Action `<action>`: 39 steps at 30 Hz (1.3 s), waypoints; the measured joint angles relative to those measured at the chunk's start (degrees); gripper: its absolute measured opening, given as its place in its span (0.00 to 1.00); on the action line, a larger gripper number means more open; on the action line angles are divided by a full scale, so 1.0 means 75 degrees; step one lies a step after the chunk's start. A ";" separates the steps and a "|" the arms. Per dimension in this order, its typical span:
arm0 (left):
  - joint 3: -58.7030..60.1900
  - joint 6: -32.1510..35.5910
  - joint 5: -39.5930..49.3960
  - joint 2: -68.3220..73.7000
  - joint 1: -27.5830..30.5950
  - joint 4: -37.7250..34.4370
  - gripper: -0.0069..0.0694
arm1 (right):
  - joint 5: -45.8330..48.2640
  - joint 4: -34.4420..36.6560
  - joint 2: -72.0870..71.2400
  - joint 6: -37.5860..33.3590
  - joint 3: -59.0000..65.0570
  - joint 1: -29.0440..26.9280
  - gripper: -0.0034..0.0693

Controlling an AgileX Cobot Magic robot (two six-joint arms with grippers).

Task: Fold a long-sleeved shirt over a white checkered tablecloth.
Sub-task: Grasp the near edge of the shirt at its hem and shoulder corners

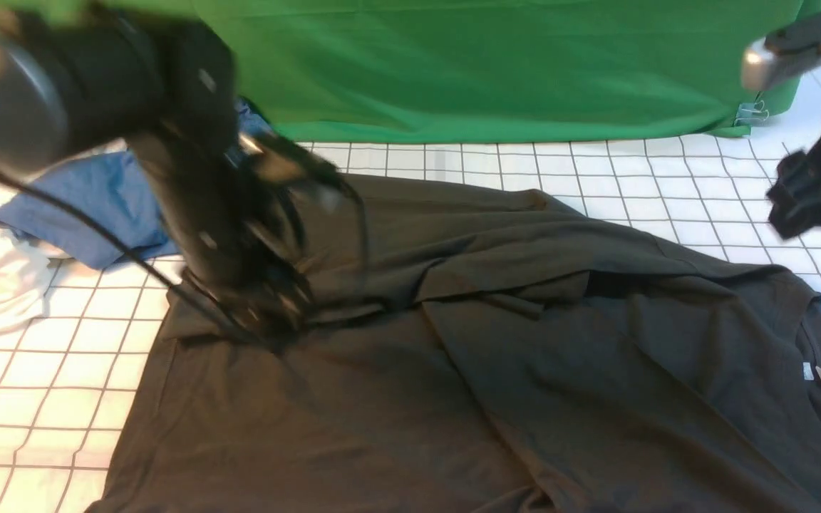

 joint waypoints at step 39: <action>0.4568 0.1810 -0.1933 -0.2588 0.0233 0.0223 0.48 | -0.2418 -0.0030 -0.0747 0.0765 0.5765 0.2507 0.71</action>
